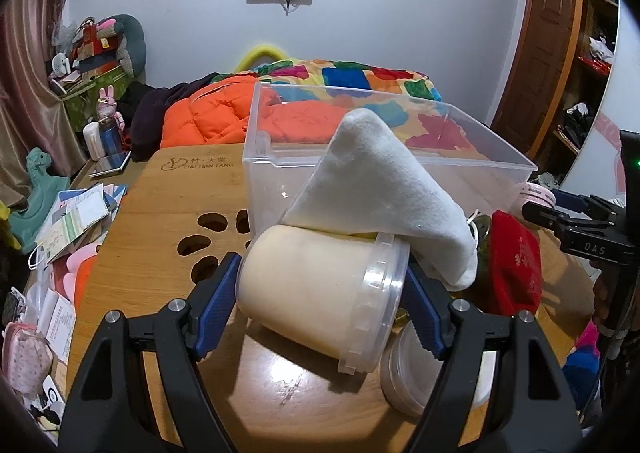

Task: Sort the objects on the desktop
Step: 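Lift the cream tub with the left gripper while the right lifts the pink compact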

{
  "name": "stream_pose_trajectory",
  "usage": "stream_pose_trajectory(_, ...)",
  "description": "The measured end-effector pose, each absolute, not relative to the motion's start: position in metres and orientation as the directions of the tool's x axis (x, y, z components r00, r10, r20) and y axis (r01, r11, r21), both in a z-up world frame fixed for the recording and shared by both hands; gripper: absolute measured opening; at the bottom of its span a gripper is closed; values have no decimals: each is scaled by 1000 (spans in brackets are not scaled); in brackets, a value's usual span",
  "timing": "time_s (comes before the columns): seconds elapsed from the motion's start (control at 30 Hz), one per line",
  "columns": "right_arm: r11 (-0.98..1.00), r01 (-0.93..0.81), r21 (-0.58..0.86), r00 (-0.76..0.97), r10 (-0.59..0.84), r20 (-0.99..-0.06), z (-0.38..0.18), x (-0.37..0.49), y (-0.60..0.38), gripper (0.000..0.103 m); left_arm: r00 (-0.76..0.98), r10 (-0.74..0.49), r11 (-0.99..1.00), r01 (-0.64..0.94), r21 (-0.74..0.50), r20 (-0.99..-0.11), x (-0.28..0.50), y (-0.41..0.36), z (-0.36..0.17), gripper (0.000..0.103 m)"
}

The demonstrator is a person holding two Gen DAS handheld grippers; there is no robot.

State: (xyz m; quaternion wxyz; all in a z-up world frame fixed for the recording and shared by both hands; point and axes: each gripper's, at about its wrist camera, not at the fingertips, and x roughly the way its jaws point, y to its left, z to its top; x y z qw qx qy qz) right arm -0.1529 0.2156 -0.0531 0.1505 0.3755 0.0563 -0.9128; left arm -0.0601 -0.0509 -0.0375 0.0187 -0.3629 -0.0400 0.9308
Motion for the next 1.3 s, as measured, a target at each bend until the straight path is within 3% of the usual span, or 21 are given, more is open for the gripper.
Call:
stream_pose_trajectory(0.13, -946, 316, 80, -635, -273, -723, -59, -163, 220, 79, -737, 56, -996, 3, -87, -673, -62, -49, -40, 76)
stream_pose_trajectory(0.27, -943, 301, 138, -611, -302, -731, -65, -169, 225, 63, -742, 51, -996, 10, -87, -668, -61, -49, -41, 76)
stream_pose_trajectory(0.63, -935, 281, 214, -610, -347, -712, -63, -158, 235, 63, -764, 23, -997, 34, -76, -645, -52, -51, -42, 73)
stream_pose_trajectory(1.3, -919, 322, 226, -652, -388, -652, -31, -113, 238, 63, -792, -75, -995, 102, -10, -606, -24, -52, -30, 65)
